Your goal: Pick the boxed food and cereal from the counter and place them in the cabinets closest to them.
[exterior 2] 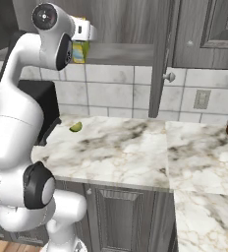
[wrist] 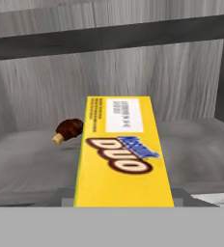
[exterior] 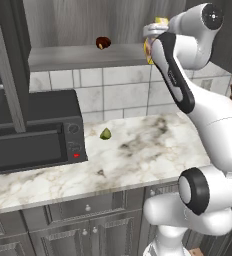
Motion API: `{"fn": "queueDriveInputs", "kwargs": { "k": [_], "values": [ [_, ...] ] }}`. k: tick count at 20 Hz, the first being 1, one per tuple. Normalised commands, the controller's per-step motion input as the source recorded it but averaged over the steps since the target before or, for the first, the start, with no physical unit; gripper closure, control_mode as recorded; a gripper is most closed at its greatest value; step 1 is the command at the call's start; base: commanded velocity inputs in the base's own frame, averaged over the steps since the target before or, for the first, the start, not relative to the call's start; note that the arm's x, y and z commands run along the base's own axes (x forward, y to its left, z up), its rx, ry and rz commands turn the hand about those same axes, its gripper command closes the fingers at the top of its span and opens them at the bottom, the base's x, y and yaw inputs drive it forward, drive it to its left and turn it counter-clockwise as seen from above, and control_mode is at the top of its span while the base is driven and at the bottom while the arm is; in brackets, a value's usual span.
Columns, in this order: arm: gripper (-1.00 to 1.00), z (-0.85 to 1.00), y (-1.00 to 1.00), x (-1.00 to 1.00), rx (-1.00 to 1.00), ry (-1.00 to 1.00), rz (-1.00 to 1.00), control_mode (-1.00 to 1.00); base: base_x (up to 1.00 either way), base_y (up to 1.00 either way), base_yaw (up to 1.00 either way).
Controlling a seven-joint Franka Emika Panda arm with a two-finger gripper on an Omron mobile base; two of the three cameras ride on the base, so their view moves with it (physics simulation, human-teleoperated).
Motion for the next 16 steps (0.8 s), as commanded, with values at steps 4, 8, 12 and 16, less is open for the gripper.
{"fn": "queueDriveInputs", "kwargs": {
  "k": [4, 8, 12, 16],
  "values": [
    [1.00, 0.00, 0.00, 0.10, -0.03, 0.08, 0.00, -1.00, 0.00, 0.00, 0.00],
    [1.00, 0.00, 0.00, 0.04, -0.01, 0.04, 0.00, -1.00, 0.00, 0.00, 0.00],
    [1.00, 0.00, 0.00, 0.03, 0.00, 0.00, 0.00, -1.00, 0.00, 0.00, 0.00],
    [1.00, 0.00, 0.00, 0.19, 0.00, 0.00, 0.00, -1.00, 0.00, 0.00, 0.00]
  ]
}}
